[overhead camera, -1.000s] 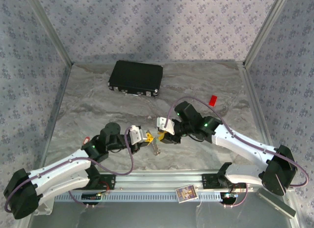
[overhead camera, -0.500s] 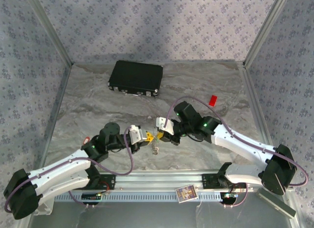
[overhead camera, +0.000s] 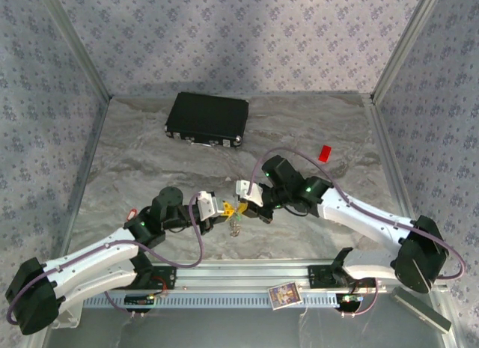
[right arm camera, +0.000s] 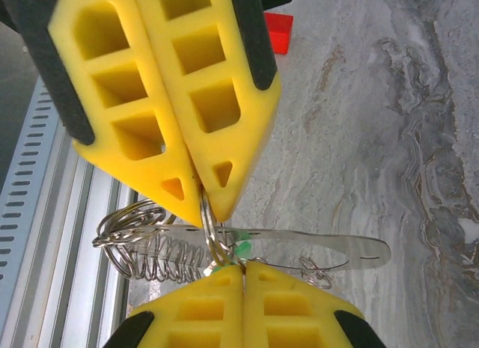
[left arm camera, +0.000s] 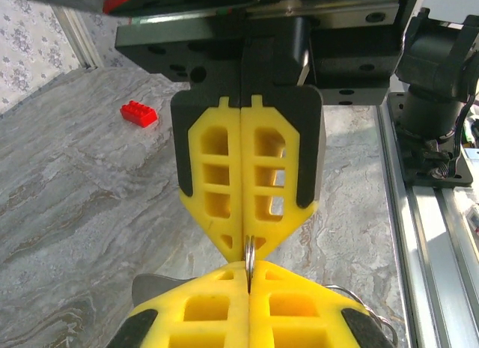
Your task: Put the keys on the keyring
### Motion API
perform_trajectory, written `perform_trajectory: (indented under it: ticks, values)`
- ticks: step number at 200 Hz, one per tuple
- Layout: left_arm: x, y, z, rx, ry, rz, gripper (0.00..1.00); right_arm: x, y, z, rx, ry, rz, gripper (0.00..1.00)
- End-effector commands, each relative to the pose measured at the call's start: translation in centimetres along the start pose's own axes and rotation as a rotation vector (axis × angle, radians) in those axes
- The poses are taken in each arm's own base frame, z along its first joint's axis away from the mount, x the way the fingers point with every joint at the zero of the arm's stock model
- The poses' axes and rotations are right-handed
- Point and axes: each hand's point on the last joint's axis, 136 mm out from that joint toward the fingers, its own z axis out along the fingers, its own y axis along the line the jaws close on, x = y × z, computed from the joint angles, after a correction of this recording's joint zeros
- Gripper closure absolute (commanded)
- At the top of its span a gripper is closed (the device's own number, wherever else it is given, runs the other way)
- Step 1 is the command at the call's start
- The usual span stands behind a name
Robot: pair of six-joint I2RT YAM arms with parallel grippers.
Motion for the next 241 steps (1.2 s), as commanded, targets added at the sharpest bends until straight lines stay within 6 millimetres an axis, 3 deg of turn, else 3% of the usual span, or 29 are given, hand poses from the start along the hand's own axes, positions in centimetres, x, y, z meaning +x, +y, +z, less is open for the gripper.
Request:
perform_trajectory:
  ticks: [1,20,46,66,107,167,215,230,241]
  values:
    - [-2.2,-0.3,-0.3,0.011,-0.088,0.024,1.00,-0.6,0.5,0.0,-0.030,-0.001,-0.011,1.00]
    - [-2.1,-0.3,-0.3,0.013,-0.086,0.022,1.00,-0.8,0.4,-0.3,-0.020,-0.006,-0.012,1.00]
    - [-1.9,-0.3,-0.3,0.014,-0.084,0.019,1.00,-0.9,0.3,-0.8,0.009,-0.024,-0.019,0.82]
    - [-1.9,-0.4,-0.3,0.014,-0.086,0.018,1.00,-0.8,0.5,-1.0,0.012,-0.038,-0.019,0.76]
    - [-2.0,-0.4,-0.2,0.020,-0.092,0.017,1.00,-1.4,1.0,-1.2,-0.003,-0.072,-0.025,0.74]
    - [-2.0,-0.5,0.0,0.030,-0.092,0.014,1.00,-2.0,0.8,-0.9,-0.003,-0.096,-0.030,0.80]
    - [-1.9,-0.1,0.1,0.007,-0.079,0.014,1.00,-2.1,0.8,-0.9,-0.006,-0.097,-0.030,1.00]
    - [-1.7,0.1,0.0,-0.003,-0.061,0.011,0.84,-2.2,0.8,-1.1,-0.002,-0.086,-0.038,1.00]
    - [-1.6,0.2,0.0,-0.003,-0.043,0.012,0.80,-2.3,0.7,-1.3,0.005,-0.076,-0.049,1.00]
